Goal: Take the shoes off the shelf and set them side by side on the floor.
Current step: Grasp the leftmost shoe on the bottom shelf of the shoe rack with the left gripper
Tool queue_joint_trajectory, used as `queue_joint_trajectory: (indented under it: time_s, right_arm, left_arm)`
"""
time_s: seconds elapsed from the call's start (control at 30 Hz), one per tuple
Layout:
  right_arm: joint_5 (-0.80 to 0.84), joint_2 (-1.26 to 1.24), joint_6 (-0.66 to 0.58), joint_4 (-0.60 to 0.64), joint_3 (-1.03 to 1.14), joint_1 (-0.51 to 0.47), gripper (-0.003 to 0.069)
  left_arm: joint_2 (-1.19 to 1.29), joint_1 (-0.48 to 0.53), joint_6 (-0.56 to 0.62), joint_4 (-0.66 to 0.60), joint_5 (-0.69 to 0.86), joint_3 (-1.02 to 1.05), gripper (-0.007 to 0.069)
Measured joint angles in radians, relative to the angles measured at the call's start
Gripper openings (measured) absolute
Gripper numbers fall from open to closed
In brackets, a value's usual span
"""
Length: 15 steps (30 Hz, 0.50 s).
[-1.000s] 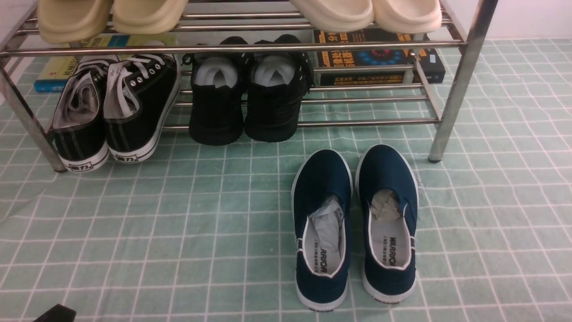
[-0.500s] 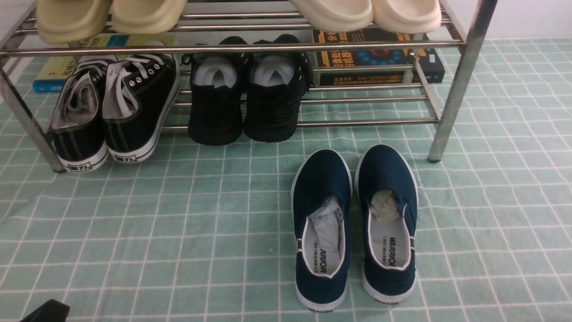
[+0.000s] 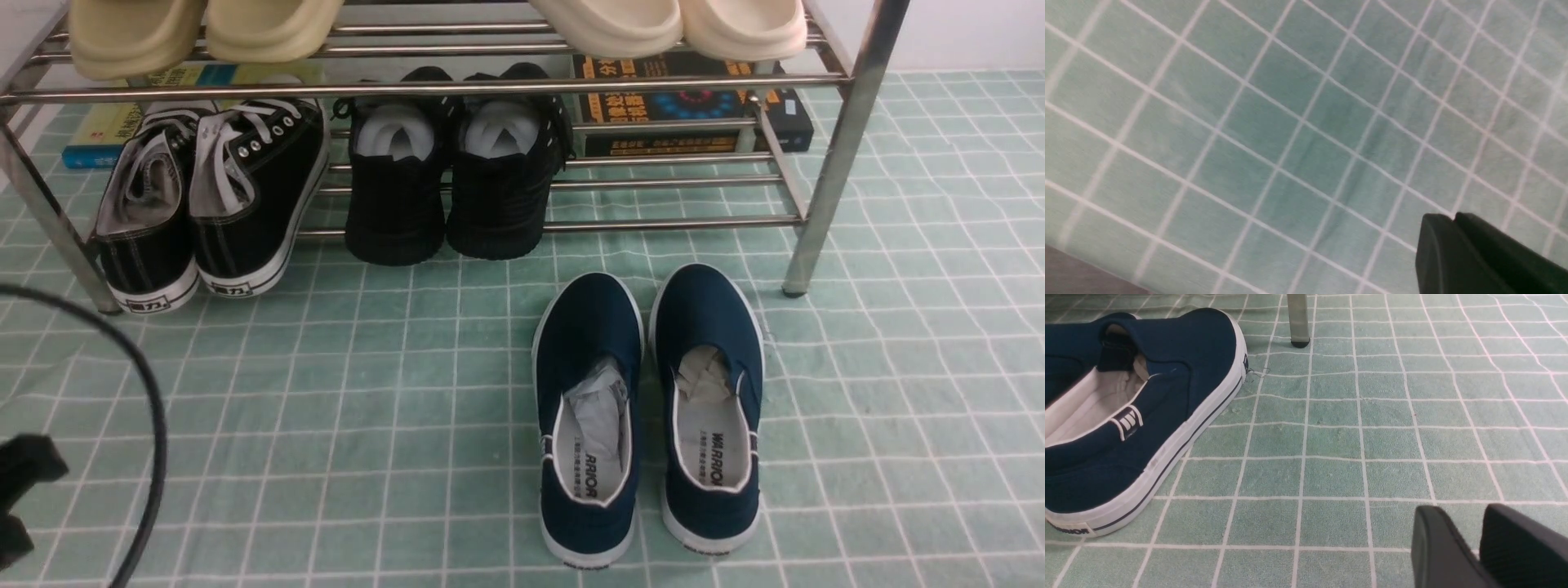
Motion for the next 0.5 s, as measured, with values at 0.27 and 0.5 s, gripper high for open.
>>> queue_joint_trajectory:
  time_s: [0.27, 0.5]
  right_arm:
    - [0.000, 0.000, 0.000, 0.000, 0.000, 0.000, 0.0206]
    - [0.000, 0.000, 0.000, 0.000, 0.000, 0.000, 0.0215]
  left_arm:
    - [0.394, 0.000, 0.113, 0.107, 0.059, -0.382, 0.0092]
    - [0.594, 0.000, 0.063, 0.240, 0.042, -0.611, 0.0192]
